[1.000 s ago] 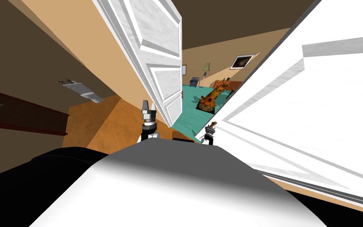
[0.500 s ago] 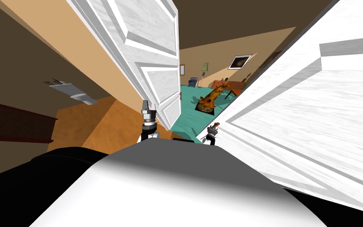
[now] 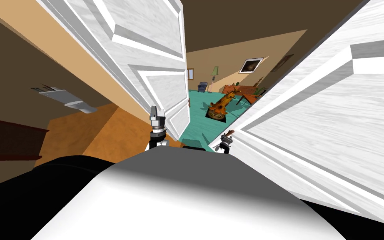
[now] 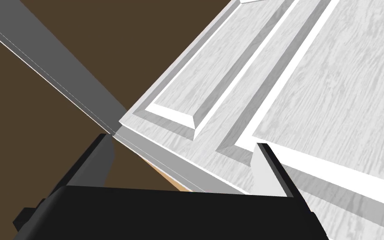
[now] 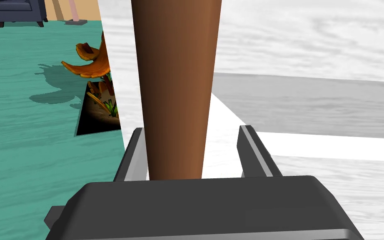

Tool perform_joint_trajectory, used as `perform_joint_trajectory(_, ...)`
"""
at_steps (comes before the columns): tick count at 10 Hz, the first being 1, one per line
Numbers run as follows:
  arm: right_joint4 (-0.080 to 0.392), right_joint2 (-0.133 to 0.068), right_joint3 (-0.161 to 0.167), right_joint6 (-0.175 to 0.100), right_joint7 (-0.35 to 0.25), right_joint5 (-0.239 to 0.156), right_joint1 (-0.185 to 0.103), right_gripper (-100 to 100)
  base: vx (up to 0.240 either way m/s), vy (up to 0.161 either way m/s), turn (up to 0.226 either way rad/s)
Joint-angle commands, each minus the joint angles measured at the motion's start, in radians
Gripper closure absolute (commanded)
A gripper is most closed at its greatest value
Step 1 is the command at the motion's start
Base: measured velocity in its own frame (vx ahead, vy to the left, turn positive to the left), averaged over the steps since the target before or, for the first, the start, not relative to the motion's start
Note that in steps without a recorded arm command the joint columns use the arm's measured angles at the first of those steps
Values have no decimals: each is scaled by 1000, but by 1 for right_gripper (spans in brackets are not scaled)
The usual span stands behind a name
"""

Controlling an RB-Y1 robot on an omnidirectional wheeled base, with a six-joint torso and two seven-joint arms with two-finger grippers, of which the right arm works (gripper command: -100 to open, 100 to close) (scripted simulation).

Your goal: Push the door open

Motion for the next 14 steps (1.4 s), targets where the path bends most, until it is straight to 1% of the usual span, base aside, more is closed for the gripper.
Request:
perform_joint_trajectory(1,-20,-10,-31,-8,5,-15,14,100,195,-6,-64)
perform_joint_trajectory(2,-19,-8,-43,-8,7,-21,14,100,190,-23,-83)
perform_joint_trajectory(3,-19,-8,-43,-8,7,-21,14,100,143,-18,-33)
perform_joint_trajectory(4,-17,-5,-59,-10,11,-31,13,100,164,-2,-43)
perform_joint_trajectory(7,-13,5,-93,-12,19,-49,13,100,229,3,-84)
perform_joint_trajectory(9,-13,5,-93,-12,19,-49,13,100,101,-19,-12)
perform_joint_trajectory(10,-12,13,-109,-13,22,-58,13,100,123,-20,-32)
perform_joint_trajectory(11,-11,14,-111,-13,23,-60,13,100,180,8,-65)
perform_joint_trajectory(12,-11,14,-111,-13,23,-60,13,100,114,16,-43)
perform_joint_trajectory(13,6,15,-104,-16,16,-57,7,100,38,5,-9)
perform_joint_trajectory(14,4,10,-115,-16,18,-64,9,100,151,-13,-33)
